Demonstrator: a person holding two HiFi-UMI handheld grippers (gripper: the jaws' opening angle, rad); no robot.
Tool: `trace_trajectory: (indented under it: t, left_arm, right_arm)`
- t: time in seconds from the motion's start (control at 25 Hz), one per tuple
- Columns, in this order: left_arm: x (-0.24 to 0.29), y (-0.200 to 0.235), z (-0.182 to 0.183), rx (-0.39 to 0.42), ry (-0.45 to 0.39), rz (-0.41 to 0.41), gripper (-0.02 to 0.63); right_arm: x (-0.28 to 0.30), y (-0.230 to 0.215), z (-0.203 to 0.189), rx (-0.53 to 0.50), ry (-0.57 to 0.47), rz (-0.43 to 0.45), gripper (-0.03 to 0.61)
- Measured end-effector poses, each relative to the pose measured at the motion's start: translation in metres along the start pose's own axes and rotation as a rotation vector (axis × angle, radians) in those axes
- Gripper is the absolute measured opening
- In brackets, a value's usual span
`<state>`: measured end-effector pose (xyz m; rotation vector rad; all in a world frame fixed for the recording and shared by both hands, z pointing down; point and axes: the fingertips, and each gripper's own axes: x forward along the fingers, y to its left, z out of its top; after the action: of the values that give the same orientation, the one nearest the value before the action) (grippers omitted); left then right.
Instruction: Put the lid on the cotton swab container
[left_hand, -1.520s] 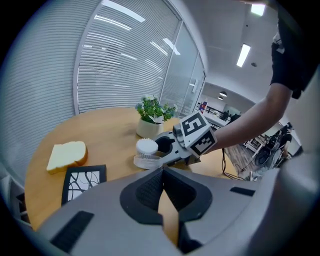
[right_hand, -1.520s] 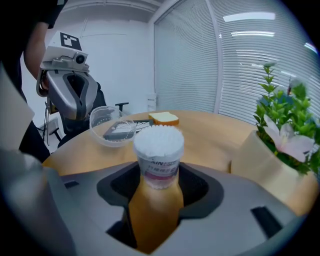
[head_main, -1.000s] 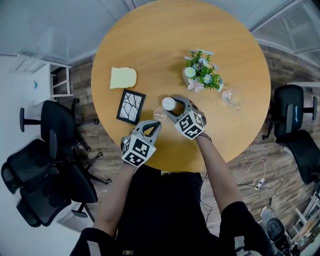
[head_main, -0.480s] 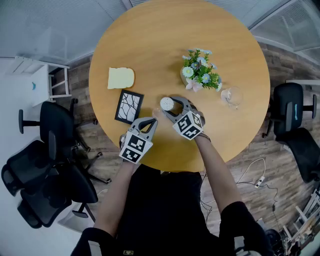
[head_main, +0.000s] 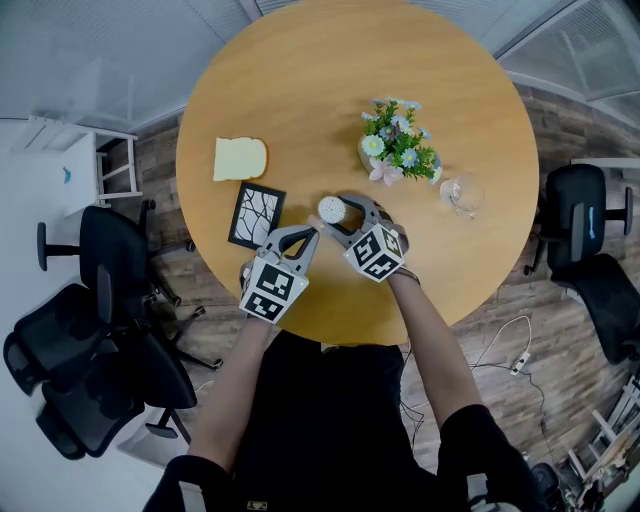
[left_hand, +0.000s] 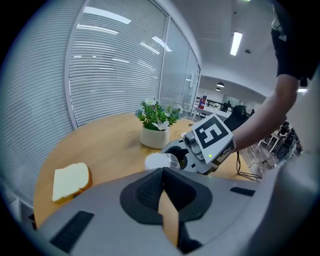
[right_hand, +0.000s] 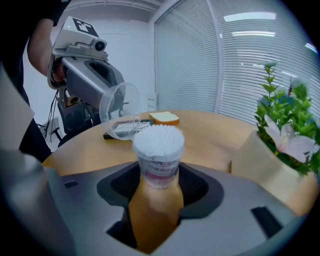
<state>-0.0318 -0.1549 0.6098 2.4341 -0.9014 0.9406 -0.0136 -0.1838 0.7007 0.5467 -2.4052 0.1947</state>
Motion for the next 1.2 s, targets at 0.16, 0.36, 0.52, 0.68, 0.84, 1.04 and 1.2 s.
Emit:
trace_trajectory:
  t: [0.16,0.36,0.52,0.68,0.84,1.04,1.2]
  left_arm:
    - [0.008,0.005,0.006,0.022,0.001,0.001,0.006]
    - [0.015,0.011,0.013,0.061,0.014,0.003,0.006]
    - [0.022,0.013,0.020,0.089,0.024,0.001,0.006]
    - [0.030,0.014,0.023,0.093,0.034,-0.006,0.006]
    - [0.034,0.014,0.023,0.106,0.050,-0.011,0.006]
    - [0.037,0.016,0.021,0.104,0.065,-0.011,0.006]
    - [0.040,0.015,0.022,0.117,0.078,-0.014,0.006]
  right_arm:
    - [0.000,-0.001,0.000,-0.001,-0.001,-0.002,0.233]
    - [0.001,0.000,0.001,-0.002,-0.002,0.000,0.233]
    - [0.000,0.000,0.001,-0.007,-0.002,0.000,0.233]
    - [0.000,0.001,0.001,-0.012,-0.003,0.001,0.233]
    - [-0.001,0.002,0.001,-0.015,-0.004,0.003,0.233]
    - [0.000,0.001,0.000,-0.016,-0.002,0.001,0.233]
    - [0.000,0.001,0.000,-0.015,-0.002,0.000,0.233]
